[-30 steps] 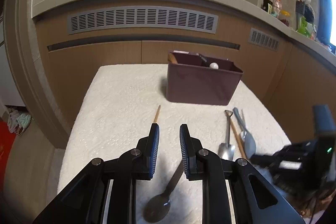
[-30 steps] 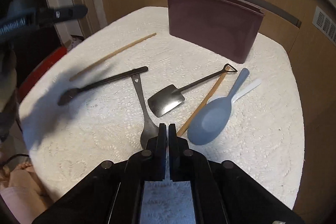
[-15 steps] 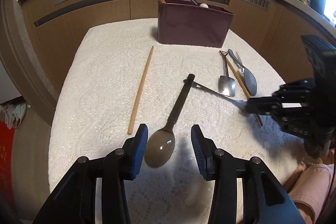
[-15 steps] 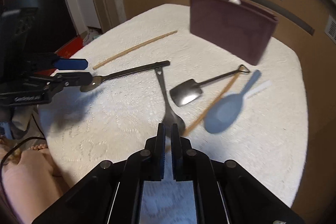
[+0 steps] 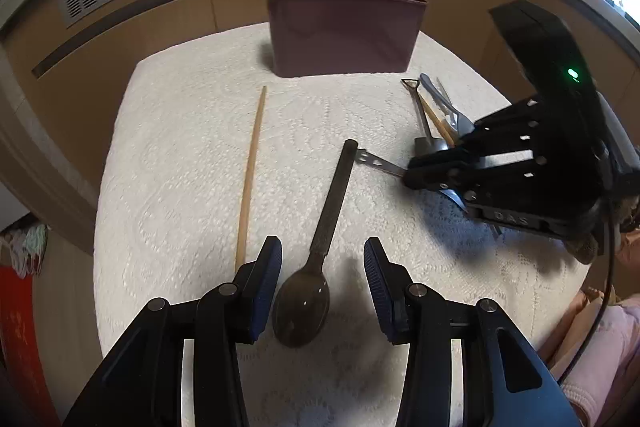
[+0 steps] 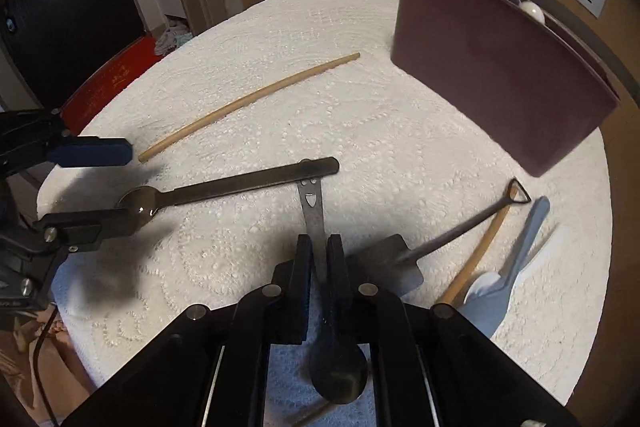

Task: Organize utensils
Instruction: 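Grasp the smoky spoon's black handle with the left gripper while the right grasps the smiley-face spoon, then lift the smoky spoon with the left gripper while the right lifts the smiley-face spoon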

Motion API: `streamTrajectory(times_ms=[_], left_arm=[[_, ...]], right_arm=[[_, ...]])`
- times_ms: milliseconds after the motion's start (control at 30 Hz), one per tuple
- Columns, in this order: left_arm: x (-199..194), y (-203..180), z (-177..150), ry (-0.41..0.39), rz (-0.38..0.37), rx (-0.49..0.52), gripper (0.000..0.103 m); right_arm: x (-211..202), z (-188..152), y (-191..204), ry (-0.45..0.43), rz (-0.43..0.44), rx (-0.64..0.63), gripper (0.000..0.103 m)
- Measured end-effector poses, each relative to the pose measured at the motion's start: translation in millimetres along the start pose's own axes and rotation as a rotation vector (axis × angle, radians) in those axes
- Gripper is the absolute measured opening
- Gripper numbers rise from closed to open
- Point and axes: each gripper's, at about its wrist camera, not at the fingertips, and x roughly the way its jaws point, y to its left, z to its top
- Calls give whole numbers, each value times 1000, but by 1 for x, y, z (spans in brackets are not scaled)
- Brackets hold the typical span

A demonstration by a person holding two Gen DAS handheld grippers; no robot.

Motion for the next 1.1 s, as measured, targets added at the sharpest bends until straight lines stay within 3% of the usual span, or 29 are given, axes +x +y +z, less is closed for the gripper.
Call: streamTrajectory(times_ms=[100, 233, 300, 467, 533, 667, 833, 967, 1100], left_arm=[[15, 2, 12, 48, 9, 20, 44], [39, 5, 24, 132, -51, -27, 43], [47, -3, 28, 142, -38, 8, 42], [61, -18, 41, 166, 16, 75, 30], [64, -20, 47, 182, 31, 92, 17], [72, -27, 58, 199, 56, 121, 14], [63, -21, 56, 108, 19, 31, 14], [33, -6, 43, -22, -45, -119, 14], [-1, -1, 36, -158, -57, -198, 14]], right_arm=[[-12, -17, -11, -13, 2, 50, 6], [-25, -36, -25, -27, 5, 111, 6], [-29, -45, -29, -42, -14, 120, 6], [-30, -54, -32, -69, -15, 128, 6], [-31, -54, -33, -75, -10, 131, 7], [-25, -47, -33, -77, 9, 109, 8], [-19, -36, -32, -82, 28, 102, 8], [-21, -35, -25, -99, -12, 90, 8], [-41, -34, -29, -158, -10, 137, 7]])
